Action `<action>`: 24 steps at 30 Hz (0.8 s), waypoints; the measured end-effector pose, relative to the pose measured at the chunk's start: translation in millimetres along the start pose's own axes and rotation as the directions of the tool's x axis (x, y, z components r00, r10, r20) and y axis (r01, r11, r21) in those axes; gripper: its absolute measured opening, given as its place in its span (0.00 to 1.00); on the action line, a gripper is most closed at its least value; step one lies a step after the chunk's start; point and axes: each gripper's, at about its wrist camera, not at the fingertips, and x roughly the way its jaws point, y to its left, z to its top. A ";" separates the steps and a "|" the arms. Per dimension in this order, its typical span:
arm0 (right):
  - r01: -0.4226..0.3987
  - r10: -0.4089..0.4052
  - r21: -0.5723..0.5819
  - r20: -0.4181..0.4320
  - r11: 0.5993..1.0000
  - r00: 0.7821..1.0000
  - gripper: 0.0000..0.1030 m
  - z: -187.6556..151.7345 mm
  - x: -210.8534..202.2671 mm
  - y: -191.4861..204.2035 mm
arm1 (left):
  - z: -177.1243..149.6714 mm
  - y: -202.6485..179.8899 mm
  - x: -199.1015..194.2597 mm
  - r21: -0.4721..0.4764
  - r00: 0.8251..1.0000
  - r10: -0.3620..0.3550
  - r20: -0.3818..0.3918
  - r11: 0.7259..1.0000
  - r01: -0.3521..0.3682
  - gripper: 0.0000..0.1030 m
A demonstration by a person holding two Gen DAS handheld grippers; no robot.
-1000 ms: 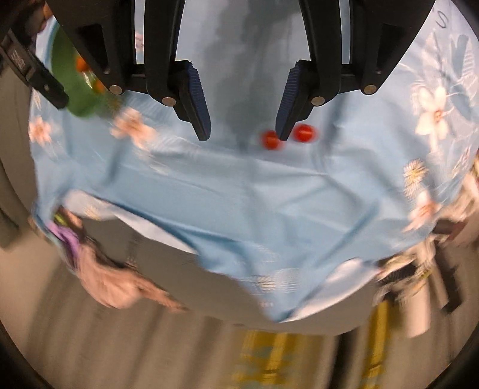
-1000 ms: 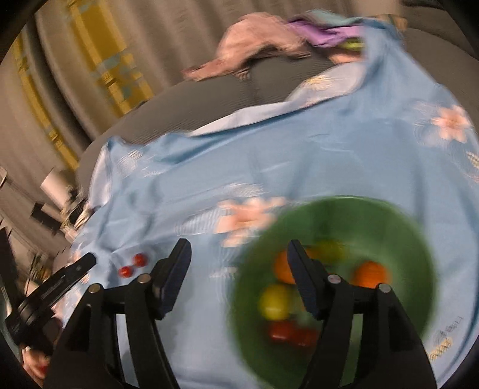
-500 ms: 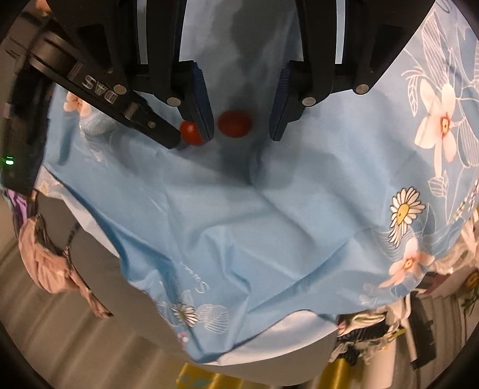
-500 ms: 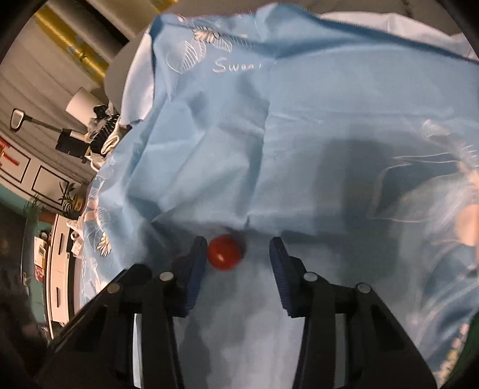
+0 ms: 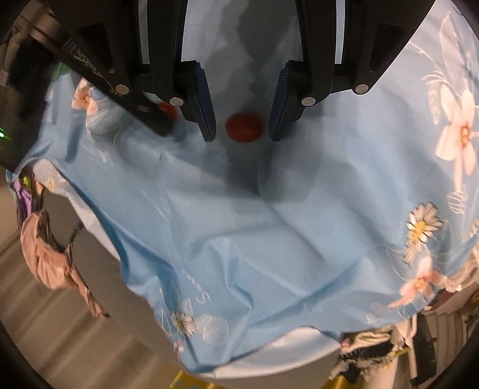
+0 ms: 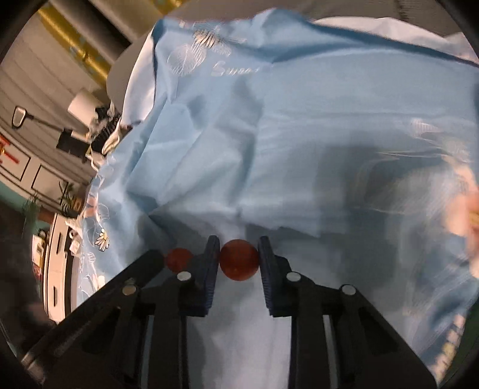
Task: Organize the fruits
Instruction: 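Grasp a red tomato with the right gripper while the left grasps the other, then carry both held red tomatoes over the green bowl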
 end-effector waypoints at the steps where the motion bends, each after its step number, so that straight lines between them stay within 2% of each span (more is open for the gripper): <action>1: 0.019 -0.019 0.002 0.011 1.000 1.000 0.26 -2.3 -6.7 -2.2 | -0.7 -1.5 4.2 0.002 1.000 0.006 -0.010 1.000 -0.006 0.35; 4: 0.070 -0.069 -0.008 0.056 0.998 0.996 0.26 -15.5 -35.4 -10.0 | -1.5 -3.6 12.3 -0.002 0.999 0.029 -0.020 1.000 -0.029 0.35; 10: 0.074 -0.075 0.018 0.100 0.997 0.992 0.26 -52.0 -71.5 -23.0 | -0.6 -1.0 21.6 -0.018 0.999 0.044 -0.015 0.999 -0.044 0.35; 12: 0.087 -0.089 0.021 0.111 0.996 0.990 0.26 -61.1 -72.6 -24.3 | -0.5 -1.5 22.2 -0.022 0.999 0.046 -0.007 0.999 -0.046 0.35; 17: 0.094 -0.095 0.015 0.121 0.995 0.988 0.26 -66.3 -73.1 -24.0 | -3.2 -7.1 25.3 0.014 0.994 0.102 0.029 0.995 -0.103 0.35; 18: 0.090 -0.091 0.007 0.124 0.996 0.988 0.26 -66.4 -73.4 -23.1 | -3.0 -7.6 26.4 0.016 0.994 0.103 0.035 0.995 -0.103 0.29; 24: 0.087 -0.089 0.018 0.136 0.996 0.987 0.26 -69.4 -77.7 -27.2 | -6.0 -11.4 22.8 0.028 0.990 0.131 0.046 0.991 -0.132 0.28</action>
